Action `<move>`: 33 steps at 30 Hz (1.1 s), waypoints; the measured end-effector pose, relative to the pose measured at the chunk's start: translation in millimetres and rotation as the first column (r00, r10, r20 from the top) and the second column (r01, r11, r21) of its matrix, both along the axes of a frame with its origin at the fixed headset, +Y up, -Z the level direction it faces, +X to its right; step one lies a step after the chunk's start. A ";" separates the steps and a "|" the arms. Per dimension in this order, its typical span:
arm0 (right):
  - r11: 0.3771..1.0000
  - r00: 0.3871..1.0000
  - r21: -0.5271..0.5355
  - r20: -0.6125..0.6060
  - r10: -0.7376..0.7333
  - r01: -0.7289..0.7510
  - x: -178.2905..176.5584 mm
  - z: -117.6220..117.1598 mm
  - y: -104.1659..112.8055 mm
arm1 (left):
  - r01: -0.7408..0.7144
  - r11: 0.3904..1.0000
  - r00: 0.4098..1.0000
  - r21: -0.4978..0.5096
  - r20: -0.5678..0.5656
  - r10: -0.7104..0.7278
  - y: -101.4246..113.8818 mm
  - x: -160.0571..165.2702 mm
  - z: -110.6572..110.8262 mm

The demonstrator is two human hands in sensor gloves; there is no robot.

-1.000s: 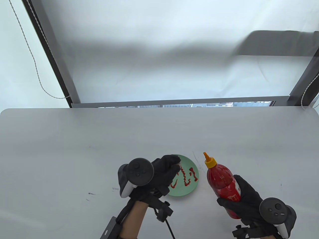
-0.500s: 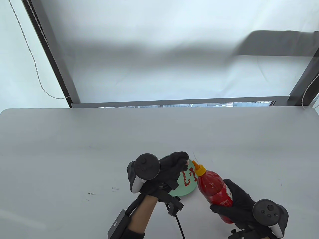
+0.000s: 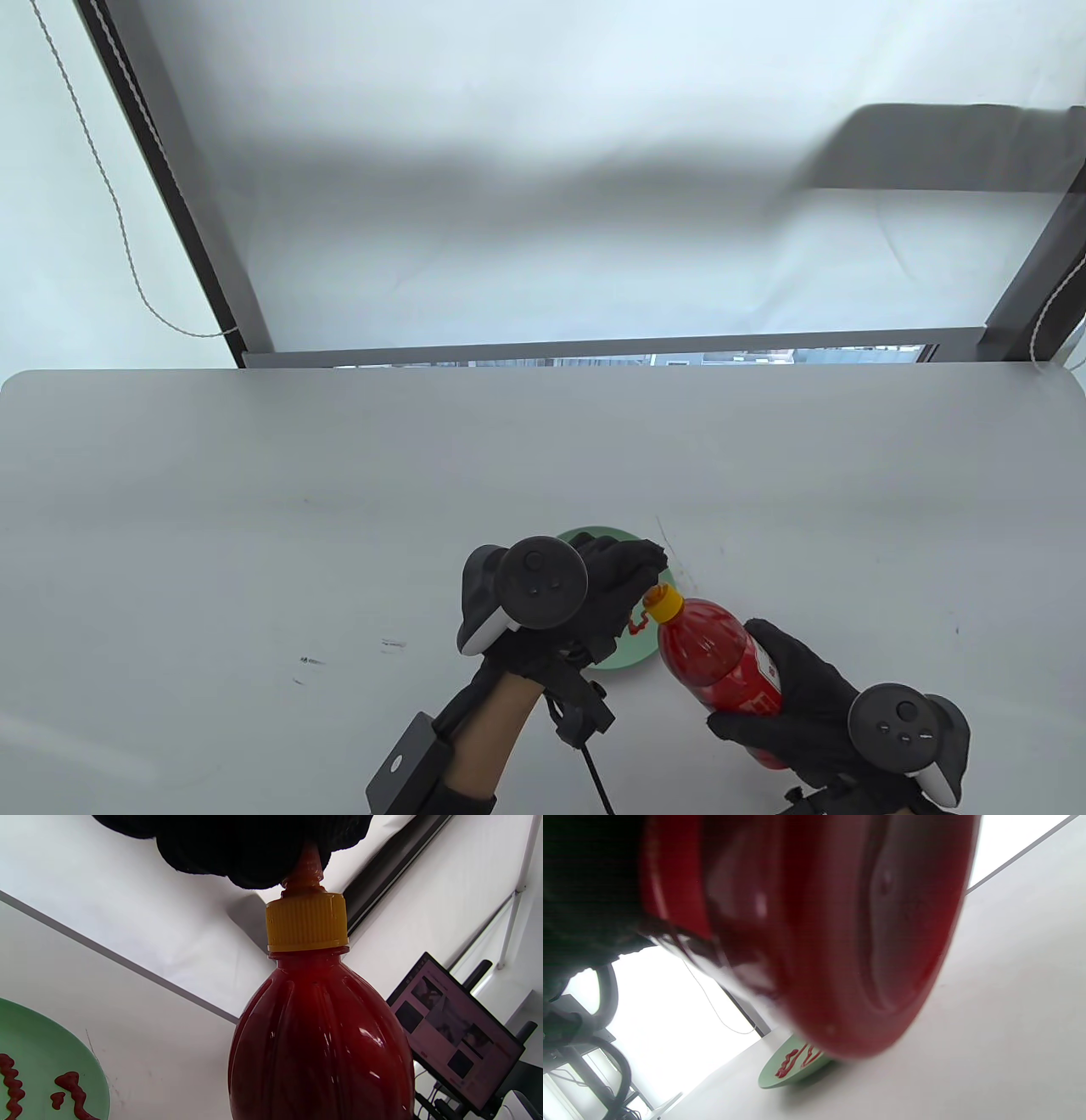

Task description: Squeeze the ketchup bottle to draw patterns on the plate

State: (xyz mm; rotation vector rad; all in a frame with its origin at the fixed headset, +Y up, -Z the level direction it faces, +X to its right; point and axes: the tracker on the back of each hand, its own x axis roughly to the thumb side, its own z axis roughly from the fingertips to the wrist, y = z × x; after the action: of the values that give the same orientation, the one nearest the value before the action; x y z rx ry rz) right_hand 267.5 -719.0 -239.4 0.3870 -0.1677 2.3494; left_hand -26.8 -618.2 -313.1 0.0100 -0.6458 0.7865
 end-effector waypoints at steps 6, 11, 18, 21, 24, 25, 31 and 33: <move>1.000 1.000 0.009 0.001 -0.001 0.001 2.0 -0.3 0.6 | 0.068 0.997 0.997 -0.036 -0.023 -0.068 4.3 -4.4 1.3; 1.000 1.000 0.021 0.005 -0.021 0.020 2.1 0.9 0.8 | 0.026 0.998 0.986 -0.057 -0.163 -0.035 5.6 -7.3 3.6; 1.000 1.000 0.025 0.016 -0.011 0.011 4.7 1.1 0.0 | 0.019 0.998 1.000 -0.067 -0.003 -0.019 1.9 -1.5 -0.1; 0.999 0.999 0.026 0.021 -0.025 0.025 6.9 1.0 0.2 | -0.041 0.991 0.998 -0.126 0.039 0.047 0.3 -3.7 -1.6; 0.999 0.999 0.033 0.027 -0.034 0.033 7.5 0.9 0.7 | -0.026 0.995 0.997 -0.100 -0.070 0.019 1.8 -6.3 1.3; 0.999 0.999 0.034 0.026 -0.035 0.034 7.4 0.9 0.5 | -0.025 0.996 0.993 -0.090 -0.119 0.014 2.4 -5.0 2.6; 0.999 0.999 0.006 0.012 -0.044 0.044 7.1 -0.4 -2.7 | 0.084 0.993 0.990 -0.077 -0.109 -0.092 3.7 5.6 6.1; 0.998 0.998 -0.002 0.005 -0.060 0.060 8.2 -0.5 -3.8 | 0.061 0.996 0.996 -0.069 -0.063 -0.065 2.9 5.8 5.3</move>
State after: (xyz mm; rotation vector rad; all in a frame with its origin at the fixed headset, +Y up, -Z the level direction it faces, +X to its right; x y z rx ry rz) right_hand 275.7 -722.8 -239.9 0.3705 -0.1767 2.2917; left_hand -21.0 -615.2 -307.8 -0.0453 -0.5549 0.7437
